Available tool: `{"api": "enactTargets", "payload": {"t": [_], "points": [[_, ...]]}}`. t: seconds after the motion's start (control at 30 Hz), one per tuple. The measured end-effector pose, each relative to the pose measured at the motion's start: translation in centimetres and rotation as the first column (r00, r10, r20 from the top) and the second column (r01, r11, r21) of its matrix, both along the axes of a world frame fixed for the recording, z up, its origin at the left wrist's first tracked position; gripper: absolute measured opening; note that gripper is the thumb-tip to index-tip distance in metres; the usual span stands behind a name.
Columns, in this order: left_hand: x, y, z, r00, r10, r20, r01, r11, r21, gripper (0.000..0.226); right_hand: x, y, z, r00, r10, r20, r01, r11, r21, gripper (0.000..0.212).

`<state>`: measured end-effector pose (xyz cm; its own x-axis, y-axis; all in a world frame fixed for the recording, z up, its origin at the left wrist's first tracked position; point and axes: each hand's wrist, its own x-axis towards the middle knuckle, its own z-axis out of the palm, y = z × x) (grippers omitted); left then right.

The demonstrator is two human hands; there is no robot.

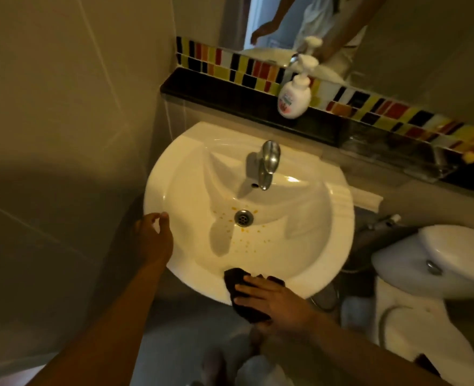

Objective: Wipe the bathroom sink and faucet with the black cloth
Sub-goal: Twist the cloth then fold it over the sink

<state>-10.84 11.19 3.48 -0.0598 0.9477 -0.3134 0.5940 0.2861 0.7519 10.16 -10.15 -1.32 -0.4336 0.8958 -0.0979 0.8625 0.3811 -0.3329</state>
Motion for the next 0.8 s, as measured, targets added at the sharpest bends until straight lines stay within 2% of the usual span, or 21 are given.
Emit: {"api": "enactTargets", "payload": {"t": [0.07, 0.13, 0.2, 0.27, 0.37, 0.47, 0.57, 0.63, 0.7, 0.73, 0.8], "points": [[1.2, -1.0, -0.5, 0.994, -0.095, -0.055, 0.101, 0.99, 0.098, 0.041, 3.2, -3.2, 0.2, 0.996, -0.042, 0.082, 0.045, 0.998, -0.032, 0.057], [2.7, -1.9, -0.8, 0.979, -0.194, -0.057, 0.201, 0.967, 0.156, 0.035, 6.7, -5.9, 0.6, 0.977, -0.142, 0.157, 0.16, 0.981, -0.108, 0.061], [4.1, -2.5, -0.7, 0.957, -0.286, -0.044, 0.289, 0.941, 0.174, 0.03, 9.8, -7.4, 1.1, 0.938, -0.242, 0.25, 0.299, 0.928, -0.221, 0.065], [5.6, -3.4, -0.3, 0.922, -0.387, 0.003, 0.381, 0.91, 0.165, 0.028, 12.0, -7.6, 2.2, 0.89, -0.362, 0.277, 0.435, 0.855, -0.281, 0.064], [8.2, -4.7, 0.8, 0.854, -0.515, 0.07, 0.503, 0.853, 0.14, 0.025, 13.5, -5.5, 5.3, 0.765, -0.628, 0.139, 0.639, 0.718, -0.275, 0.054], [11.0, -5.4, 2.6, 0.781, -0.613, 0.123, 0.609, 0.79, 0.072, 0.022, 14.3, -2.5, 9.7, 0.644, -0.762, -0.063, 0.743, 0.644, -0.182, 0.046], [13.9, -5.6, 5.2, 0.706, -0.651, 0.279, 0.677, 0.736, 0.003, 0.024, 14.5, 0.5, 15.2, 0.634, -0.746, -0.203, 0.731, 0.664, -0.158, 0.043], [15.8, -5.4, 7.3, 0.647, -0.674, 0.356, 0.72, 0.694, 0.003, 0.03, 14.4, 2.2, 18.8, 0.649, -0.717, -0.253, 0.697, 0.694, -0.179, 0.042], [17.4, -5.0, 9.5, 0.584, -0.702, 0.407, 0.762, 0.647, 0.023, 0.041, 13.9, 3.5, 22.2, 0.617, -0.714, -0.332, 0.678, 0.696, -0.237, 0.044], [18.0, -4.6, 10.7, 0.548, -0.735, 0.399, 0.784, 0.618, 0.062, 0.049, 13.7, 4.1, 23.7, 0.596, -0.713, -0.369, 0.67, 0.695, -0.26, 0.046], [19.1, -3.8, 12.9, 0.494, -0.827, 0.269, 0.81, 0.55, 0.202, 0.065, 13.4, 5.2, 26.5, 0.567, -0.716, -0.408, 0.666, 0.69, -0.285, 0.05]]}}
